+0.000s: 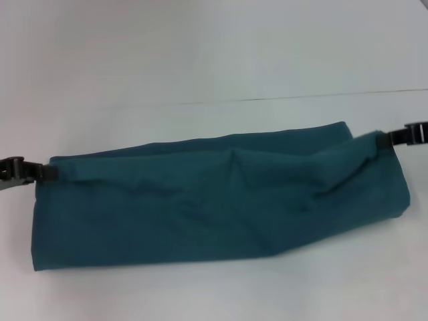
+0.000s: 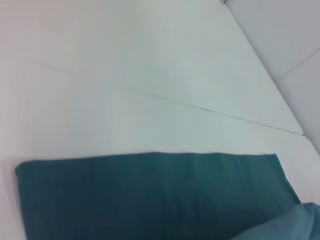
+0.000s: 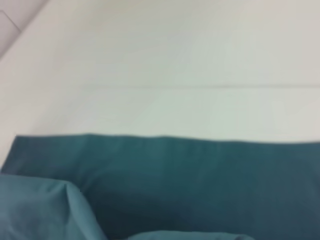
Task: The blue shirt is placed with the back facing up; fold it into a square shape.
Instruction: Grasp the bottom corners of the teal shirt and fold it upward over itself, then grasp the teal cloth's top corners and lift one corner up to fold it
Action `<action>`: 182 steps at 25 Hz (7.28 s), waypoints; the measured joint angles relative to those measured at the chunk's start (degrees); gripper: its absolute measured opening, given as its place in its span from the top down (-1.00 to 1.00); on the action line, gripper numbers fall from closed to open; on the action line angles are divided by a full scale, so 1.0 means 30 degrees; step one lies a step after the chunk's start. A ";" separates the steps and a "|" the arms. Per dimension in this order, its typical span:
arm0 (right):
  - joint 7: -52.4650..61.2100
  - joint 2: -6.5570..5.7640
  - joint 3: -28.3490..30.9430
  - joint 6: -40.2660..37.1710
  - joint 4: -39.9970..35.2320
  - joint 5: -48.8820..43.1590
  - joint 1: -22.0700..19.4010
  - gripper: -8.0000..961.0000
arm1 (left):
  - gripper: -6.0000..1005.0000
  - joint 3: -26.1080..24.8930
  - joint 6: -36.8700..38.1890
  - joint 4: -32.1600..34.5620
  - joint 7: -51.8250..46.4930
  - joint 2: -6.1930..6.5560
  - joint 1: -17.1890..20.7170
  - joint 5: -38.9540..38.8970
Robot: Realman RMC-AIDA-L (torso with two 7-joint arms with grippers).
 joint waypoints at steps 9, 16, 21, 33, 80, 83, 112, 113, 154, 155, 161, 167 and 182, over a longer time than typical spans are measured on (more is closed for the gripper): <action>0.0796 -0.0034 -0.0193 0.2936 0.0668 0.0341 0.0338 0.82 | 0.73 0.0016 -0.1813 -0.0027 0.0113 -0.0065 -0.0088 -0.0495; 0.0755 0.0245 -0.1047 0.6671 0.2791 0.0545 0.0699 0.79 | 0.73 0.0771 -0.4947 -0.0385 0.0462 -0.0649 -0.0313 -0.0537; 0.0694 0.0824 -0.1836 0.8710 0.3211 0.0574 0.0873 0.76 | 0.72 0.1564 -0.6587 -0.0451 0.0463 -0.1287 -0.0378 -0.0542; 0.0978 0.1224 -0.2510 1.1629 0.4694 0.0444 0.1321 0.70 | 0.71 0.3182 -1.0042 -0.0531 0.0483 -0.2110 -0.0496 -0.0542; 0.0652 0.0905 -0.3884 1.1470 0.4042 0.0661 0.1250 -0.72 | -0.71 0.4132 -0.5982 0.0467 -0.2998 -0.0685 0.0363 0.0057; 0.0651 0.0871 -0.3872 1.0858 0.3683 0.0664 0.1191 -0.84 | -0.83 0.4194 -0.4286 0.1587 -0.4269 -0.0665 0.0670 0.0934; -0.6155 0.1509 -0.4726 0.2959 0.2994 0.2502 0.1168 -0.91 | -0.87 0.6234 -0.3964 0.1431 -0.7204 -0.1608 0.0494 0.5664; -0.6194 0.1524 -0.4739 0.2941 0.2994 0.2503 0.1169 -0.91 | -0.87 0.6240 -0.4038 0.1372 -0.7227 -0.1617 0.0489 0.5690; -0.6191 0.1577 -0.4870 0.2652 0.2531 0.3253 0.1207 -0.91 | -0.29 0.6404 -0.4698 -0.0539 -0.7371 -0.1689 -0.0981 0.5711; -0.6188 0.1575 -0.4879 0.2601 0.2485 0.3269 0.1210 -0.91 | -0.21 0.6497 -0.4702 -0.0539 -0.7358 -0.1691 -0.0991 0.5711; -0.6169 0.1562 -0.4880 0.2458 0.2463 0.3518 0.1279 -0.91 | 0.28 0.7031 -0.5009 -0.0576 -0.7331 -0.1851 -0.1076 0.5694; -0.6197 0.1562 -0.4874 0.2447 0.2463 0.3569 0.1263 -0.91 | 0.64 0.7189 -0.5420 -0.0641 -0.7159 -0.1895 -0.1159 0.5543; -0.8826 0.1708 -0.4830 0.6264 0.4338 0.8210 -0.0309 -0.62 | 0.76 0.5429 -0.3094 -0.0309 -0.5446 -0.0340 -0.1826 0.1693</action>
